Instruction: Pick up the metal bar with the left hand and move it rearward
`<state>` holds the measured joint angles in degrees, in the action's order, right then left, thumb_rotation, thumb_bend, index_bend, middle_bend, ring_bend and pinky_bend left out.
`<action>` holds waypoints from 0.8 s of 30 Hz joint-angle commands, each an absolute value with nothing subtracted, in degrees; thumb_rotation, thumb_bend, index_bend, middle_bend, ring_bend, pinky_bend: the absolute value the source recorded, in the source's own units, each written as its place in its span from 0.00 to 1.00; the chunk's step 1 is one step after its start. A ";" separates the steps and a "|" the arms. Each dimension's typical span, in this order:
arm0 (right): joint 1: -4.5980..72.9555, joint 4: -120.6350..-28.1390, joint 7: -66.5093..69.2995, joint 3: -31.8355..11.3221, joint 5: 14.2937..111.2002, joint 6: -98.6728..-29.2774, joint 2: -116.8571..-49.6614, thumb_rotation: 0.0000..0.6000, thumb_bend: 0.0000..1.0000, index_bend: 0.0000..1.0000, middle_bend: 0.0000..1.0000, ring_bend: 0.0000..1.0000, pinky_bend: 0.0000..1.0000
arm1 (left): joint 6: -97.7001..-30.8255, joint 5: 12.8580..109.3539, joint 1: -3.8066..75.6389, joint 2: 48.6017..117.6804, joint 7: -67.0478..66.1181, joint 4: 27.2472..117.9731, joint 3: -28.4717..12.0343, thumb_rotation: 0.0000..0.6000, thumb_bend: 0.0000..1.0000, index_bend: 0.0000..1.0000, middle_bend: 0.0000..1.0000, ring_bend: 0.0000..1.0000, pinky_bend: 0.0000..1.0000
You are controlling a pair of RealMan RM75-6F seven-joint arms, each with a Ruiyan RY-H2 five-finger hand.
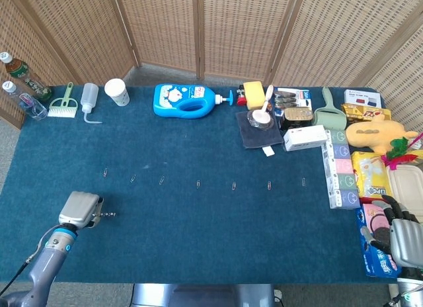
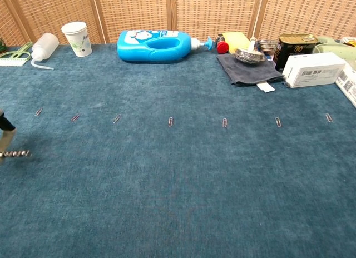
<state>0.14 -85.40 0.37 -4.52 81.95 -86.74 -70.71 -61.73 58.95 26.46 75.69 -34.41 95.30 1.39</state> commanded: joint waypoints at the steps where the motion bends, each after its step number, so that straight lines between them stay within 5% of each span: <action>1: 0.21 -85.26 0.55 -4.51 82.10 -86.68 -70.84 0.86 0.32 0.29 0.22 0.23 0.36 | -62.33 60.09 26.82 74.04 -33.71 96.81 0.71 1.00 0.58 0.63 1.00 1.00 1.00; 24: 0.16 -84.07 2.09 -4.07 83.30 -86.92 -71.57 0.87 0.32 0.29 0.23 0.23 0.36 | -55.42 60.28 37.05 66.49 -42.96 95.09 -3.18 1.00 0.58 0.63 1.00 1.00 1.00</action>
